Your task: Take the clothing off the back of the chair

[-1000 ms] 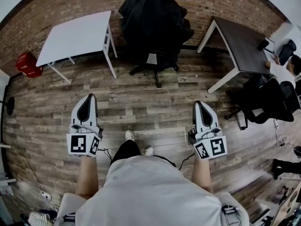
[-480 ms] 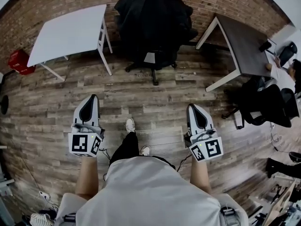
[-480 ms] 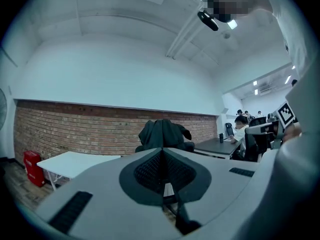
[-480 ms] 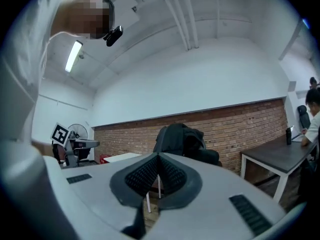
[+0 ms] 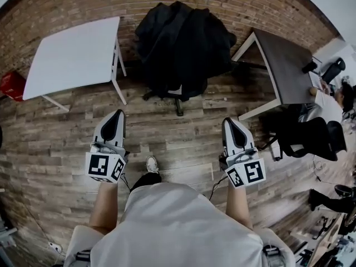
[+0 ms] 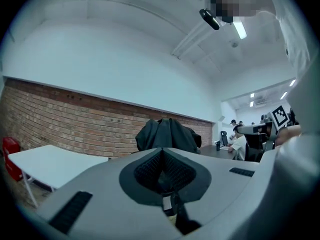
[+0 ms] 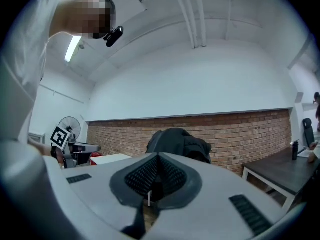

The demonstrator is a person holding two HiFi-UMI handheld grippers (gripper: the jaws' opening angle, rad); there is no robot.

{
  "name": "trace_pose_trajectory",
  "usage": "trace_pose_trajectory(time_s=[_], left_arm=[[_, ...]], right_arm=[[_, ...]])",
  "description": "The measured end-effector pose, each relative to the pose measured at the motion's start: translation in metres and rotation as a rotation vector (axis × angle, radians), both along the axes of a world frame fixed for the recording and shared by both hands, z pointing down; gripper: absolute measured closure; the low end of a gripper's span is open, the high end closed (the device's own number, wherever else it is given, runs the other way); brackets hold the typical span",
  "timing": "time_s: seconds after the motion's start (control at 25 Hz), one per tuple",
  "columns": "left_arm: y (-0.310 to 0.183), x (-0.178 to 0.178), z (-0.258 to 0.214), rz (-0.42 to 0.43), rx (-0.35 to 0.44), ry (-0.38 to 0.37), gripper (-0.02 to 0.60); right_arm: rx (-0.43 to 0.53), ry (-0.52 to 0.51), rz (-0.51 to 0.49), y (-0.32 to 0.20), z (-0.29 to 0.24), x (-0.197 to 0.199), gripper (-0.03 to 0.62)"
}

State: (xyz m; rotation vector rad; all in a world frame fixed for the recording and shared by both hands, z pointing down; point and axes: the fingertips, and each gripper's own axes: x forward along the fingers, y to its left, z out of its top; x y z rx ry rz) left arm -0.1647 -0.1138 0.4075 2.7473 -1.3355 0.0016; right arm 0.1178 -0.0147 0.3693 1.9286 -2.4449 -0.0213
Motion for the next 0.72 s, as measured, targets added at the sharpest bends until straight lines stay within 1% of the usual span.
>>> trace_pose_trajectory(time_s=[0.2,0.4,0.56,0.72], left_arm=[[-0.052,0.020,0.004,0.083,-0.024,0.021,0.561],[-0.091,0.045,0.001,0.137,-0.034,0.043,0.561],[-0.107,0.072,-0.009,0.139,-0.010,0.040,0.561],[-0.116,0.088,-0.026,0.102,0.028,0.049,0.561]], right_arm=[[-0.025,-0.002,0.062,-0.034,0.001,0.007,0.576],[-0.057,-0.003,0.131,-0.047,0.009,0.028,0.576],[-0.037,-0.013,0.145,-0.059,0.007,0.052,0.576],[-0.005,-0.026,0.111,-0.078,0.003,0.070,0.576]])
